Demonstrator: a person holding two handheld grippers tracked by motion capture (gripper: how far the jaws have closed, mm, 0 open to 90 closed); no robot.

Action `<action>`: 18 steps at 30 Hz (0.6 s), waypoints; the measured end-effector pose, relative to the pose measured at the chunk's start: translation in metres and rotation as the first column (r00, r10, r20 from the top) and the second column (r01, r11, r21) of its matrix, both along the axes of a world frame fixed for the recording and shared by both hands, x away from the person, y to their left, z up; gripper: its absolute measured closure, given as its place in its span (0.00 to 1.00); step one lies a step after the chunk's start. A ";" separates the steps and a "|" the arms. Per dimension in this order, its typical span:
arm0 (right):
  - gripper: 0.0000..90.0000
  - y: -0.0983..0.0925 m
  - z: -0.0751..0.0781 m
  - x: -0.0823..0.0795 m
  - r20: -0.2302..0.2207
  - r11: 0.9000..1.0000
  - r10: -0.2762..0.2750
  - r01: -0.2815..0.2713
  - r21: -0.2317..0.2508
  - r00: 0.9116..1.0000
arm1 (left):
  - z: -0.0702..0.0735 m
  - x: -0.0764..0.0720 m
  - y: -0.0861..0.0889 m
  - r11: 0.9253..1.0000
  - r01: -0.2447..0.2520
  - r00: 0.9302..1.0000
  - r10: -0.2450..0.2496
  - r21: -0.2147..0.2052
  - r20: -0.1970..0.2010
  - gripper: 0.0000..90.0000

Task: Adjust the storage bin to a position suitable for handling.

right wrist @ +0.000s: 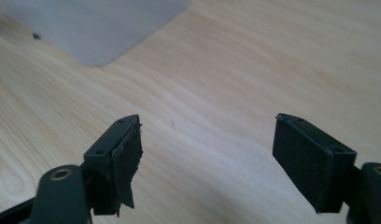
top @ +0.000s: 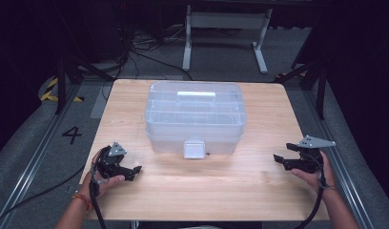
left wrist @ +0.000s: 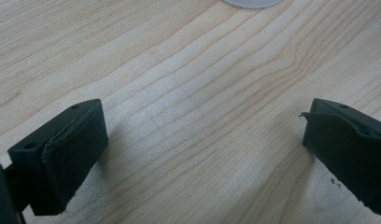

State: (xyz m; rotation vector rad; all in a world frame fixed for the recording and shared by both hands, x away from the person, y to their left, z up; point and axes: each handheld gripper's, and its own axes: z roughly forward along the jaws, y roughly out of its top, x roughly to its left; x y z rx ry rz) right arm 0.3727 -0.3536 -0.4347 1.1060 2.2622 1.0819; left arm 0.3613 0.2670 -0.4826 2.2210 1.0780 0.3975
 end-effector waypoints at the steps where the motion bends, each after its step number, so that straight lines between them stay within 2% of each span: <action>1: 0.30 0.003 0.007 0.002 0.018 1.000 0.007 -0.007 -0.002 1.000 | 0.000 0.000 0.000 1.000 0.002 1.000 -0.002 0.002 0.005 0.01; 5: 0.32 0.018 0.034 0.012 0.080 0.999 0.038 -0.038 0.005 0.996 | 0.000 0.001 0.001 1.000 0.014 1.000 -0.014 0.008 0.011 0.01; 6: 0.32 0.018 0.034 0.012 0.080 0.999 0.038 -0.038 0.005 0.996 | 0.000 0.001 0.001 1.000 0.014 1.000 -0.014 0.008 0.011 0.01; 7: 0.34 0.025 0.045 0.017 0.094 0.999 0.048 -0.049 0.002 0.994 | 0.000 0.001 0.001 1.000 0.020 1.000 -0.020 0.004 0.010 0.02; 9: 0.34 0.031 0.055 0.021 0.109 0.998 0.060 -0.059 -0.009 0.992 | 0.000 0.001 0.001 1.000 0.021 1.000 -0.021 0.005 0.011 0.02; 12: 0.34 0.036 0.063 0.023 0.122 0.998 0.068 -0.067 -0.016 0.990 | 0.000 0.001 0.001 1.000 0.021 1.000 -0.021 0.005 0.011 0.02; 14: 0.34 0.041 0.075 0.026 0.143 0.997 0.076 -0.074 -0.016 0.987 | 0.000 0.001 0.001 1.000 0.021 1.000 -0.021 0.005 0.011 0.02; 18: 0.34 0.048 0.090 0.030 0.169 0.996 0.085 -0.085 -0.008 0.982 | 0.000 0.001 0.001 1.000 0.019 1.000 -0.019 0.001 0.009 0.02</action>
